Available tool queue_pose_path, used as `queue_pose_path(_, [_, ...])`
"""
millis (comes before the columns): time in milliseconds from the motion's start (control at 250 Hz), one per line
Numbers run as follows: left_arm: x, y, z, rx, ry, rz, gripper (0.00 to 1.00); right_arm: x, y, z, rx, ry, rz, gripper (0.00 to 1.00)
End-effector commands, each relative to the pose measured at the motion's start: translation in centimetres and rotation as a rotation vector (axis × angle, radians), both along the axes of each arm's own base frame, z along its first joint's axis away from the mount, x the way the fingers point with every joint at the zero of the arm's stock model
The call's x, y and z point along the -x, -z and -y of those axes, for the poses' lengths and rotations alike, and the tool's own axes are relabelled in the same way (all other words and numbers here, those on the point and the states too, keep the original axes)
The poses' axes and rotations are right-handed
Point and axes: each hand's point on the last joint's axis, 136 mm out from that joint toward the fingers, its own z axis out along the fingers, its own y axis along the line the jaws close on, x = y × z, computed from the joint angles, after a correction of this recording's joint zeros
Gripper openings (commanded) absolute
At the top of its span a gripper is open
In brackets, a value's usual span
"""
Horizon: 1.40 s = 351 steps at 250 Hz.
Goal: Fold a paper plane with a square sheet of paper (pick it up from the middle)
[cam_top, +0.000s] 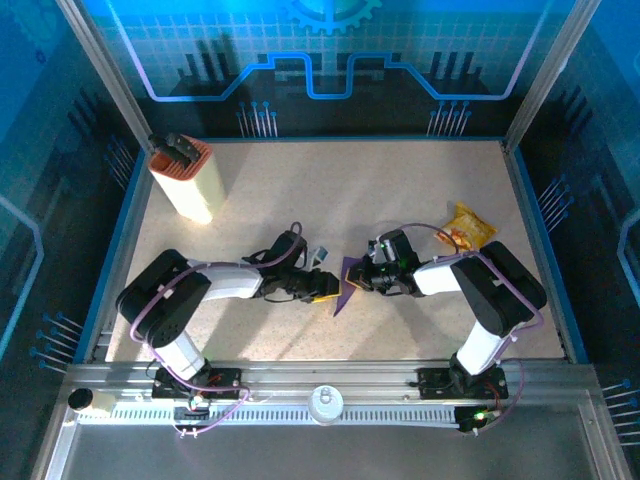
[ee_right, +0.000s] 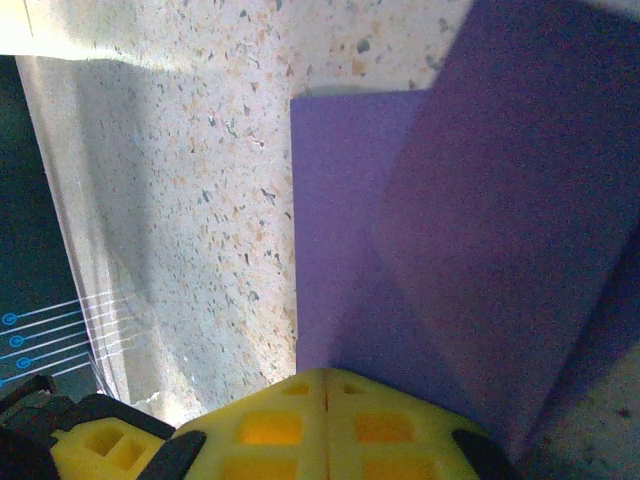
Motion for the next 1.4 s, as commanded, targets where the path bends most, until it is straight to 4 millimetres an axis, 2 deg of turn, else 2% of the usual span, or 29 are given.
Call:
queue_pose_path(0, [0.0,-1.2,1.2,0.07,0.043,-0.024,0.39,2.2,3.6,2.2,0.135,0.025,-0.101,0.08])
queue_pose_path(308, [0.7,0.3,1.6,0.074,0.081,-0.095,0.36,2.3,3.6,2.2,0.138,0.023,-0.102,0.08])
queue_pose_path(432, [1.0,1.2,1.4,0.056,0.083,-0.115,0.29,2.3,3.6,2.2,0.138,0.023,-0.104,0.08])
queue_pose_path(591, [1.8,2.3,0.9,0.03,0.098,-0.143,0.13,2.4,3.7,2.4,0.145,0.024,-0.104,0.08])
queue_pose_path(771, [3.4,4.0,-0.1,-0.005,0.115,-0.19,0.05,2.7,4.2,2.5,0.155,0.025,-0.115,0.08])
queue_pose_path(927, [4.3,5.1,-1.0,-0.039,0.108,-0.213,0.04,2.9,4.5,2.6,0.161,0.027,-0.121,0.08])
queue_pose_path(1075, [4.9,5.6,-1.6,-0.07,0.109,-0.222,0.08,2.8,4.5,2.5,0.162,0.027,-0.122,0.08])
queue_pose_path(1259, [5.6,5.5,-1.6,-0.072,0.132,-0.216,0.18,2.9,4.6,2.5,0.166,0.029,-0.124,0.08])
queue_pose_path(1339, [5.8,5.4,-1.7,-0.08,0.141,-0.211,0.17,3.0,4.7,2.6,0.169,0.03,-0.125,0.08])
queue_pose_path(1398, [6.0,5.4,-1.8,-0.082,0.146,-0.206,0.12,3.1,4.8,2.7,0.173,0.032,-0.129,0.08])
